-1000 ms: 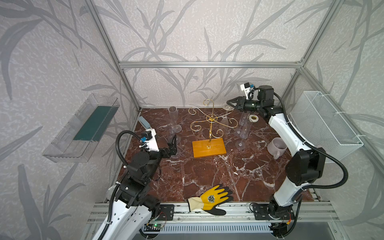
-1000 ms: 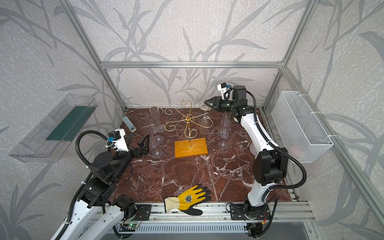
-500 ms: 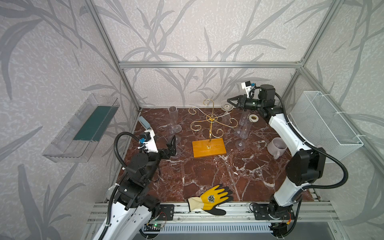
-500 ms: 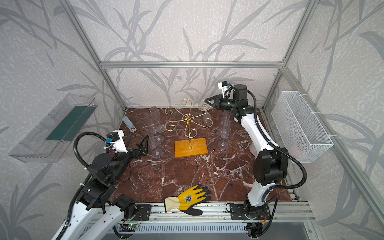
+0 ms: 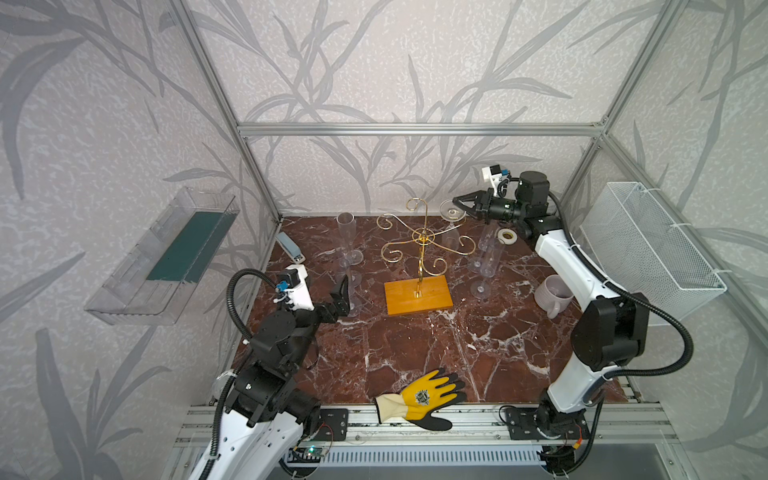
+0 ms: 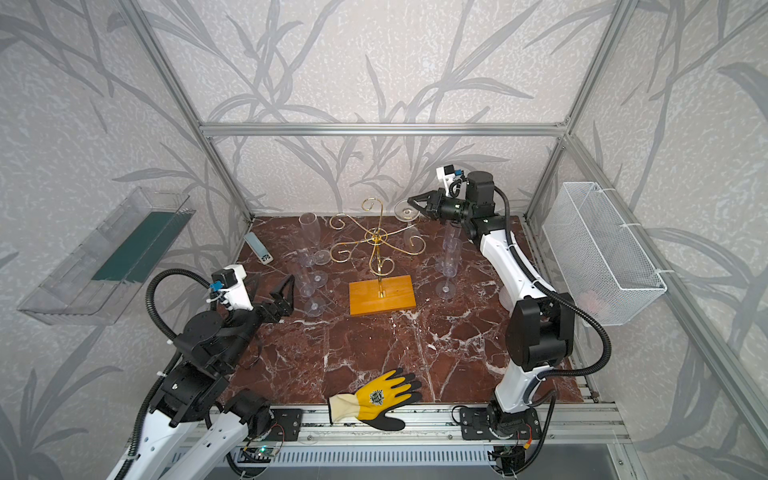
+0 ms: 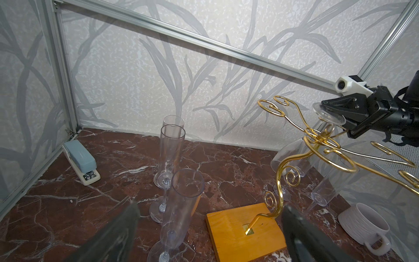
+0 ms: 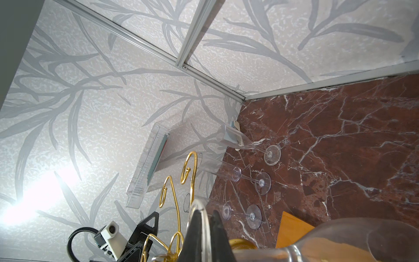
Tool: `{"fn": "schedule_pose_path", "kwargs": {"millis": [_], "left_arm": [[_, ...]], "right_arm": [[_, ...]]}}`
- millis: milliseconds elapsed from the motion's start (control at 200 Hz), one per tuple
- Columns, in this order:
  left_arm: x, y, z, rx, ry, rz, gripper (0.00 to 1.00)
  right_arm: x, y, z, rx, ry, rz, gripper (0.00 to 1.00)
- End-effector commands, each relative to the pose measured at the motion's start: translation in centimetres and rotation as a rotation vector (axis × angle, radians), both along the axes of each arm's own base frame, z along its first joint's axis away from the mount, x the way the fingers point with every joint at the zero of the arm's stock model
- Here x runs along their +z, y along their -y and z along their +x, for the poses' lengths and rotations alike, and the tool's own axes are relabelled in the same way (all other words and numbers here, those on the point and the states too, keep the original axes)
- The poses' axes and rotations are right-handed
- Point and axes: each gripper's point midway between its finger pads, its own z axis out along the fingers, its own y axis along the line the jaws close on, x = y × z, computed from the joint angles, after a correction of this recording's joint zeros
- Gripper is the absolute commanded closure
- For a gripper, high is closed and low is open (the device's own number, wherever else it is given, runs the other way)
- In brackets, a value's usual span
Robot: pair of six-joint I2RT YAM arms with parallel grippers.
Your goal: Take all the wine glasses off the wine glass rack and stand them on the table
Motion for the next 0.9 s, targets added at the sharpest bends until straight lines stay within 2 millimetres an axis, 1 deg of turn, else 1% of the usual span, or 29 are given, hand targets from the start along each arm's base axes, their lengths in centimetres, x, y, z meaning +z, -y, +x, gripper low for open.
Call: {"fn": "schedule_pose_path", "kwargs": {"millis": [0,130,260,265,275,300,550,895], "left_arm": [[-0.3,-0.7,-0.3,0.032,-0.007,-0.016,0.01],[-0.4,-0.8,-0.3,0.036,-0.007,-0.014,0.01],[-0.5,-0.8,-0.2,0.038,-0.01,-0.011,0.01],[-0.5,-0.8,-0.2,0.039,-0.01,-0.011,0.01],[-0.4,-0.8,-0.2,0.038,-0.008,-0.012,0.01],[-0.5,-0.8,-0.2,0.038,-0.01,-0.011,0.01],[-0.5,-0.7,-0.2,0.033,-0.011,-0.012,0.01],[-0.7,-0.8,-0.3,0.038,-0.017,-0.016,0.01]], "right_arm": [[3.0,0.3,-0.4,0.009,0.06,0.07,1.0],[3.9,0.7,-0.6,-0.004,0.067,0.078,1.0],[3.3,1.1,-0.5,-0.013,0.049,0.076,1.0],[3.9,1.1,-0.9,-0.013,0.061,0.078,1.0],[4.4,1.2,-1.2,-0.014,0.071,0.08,1.0],[4.6,1.4,-1.4,-0.017,0.074,0.081,1.0],[4.4,2.1,-2.2,-0.033,0.07,0.079,1.0],[4.3,2.3,-3.6,-0.034,0.059,0.09,1.0]]}}
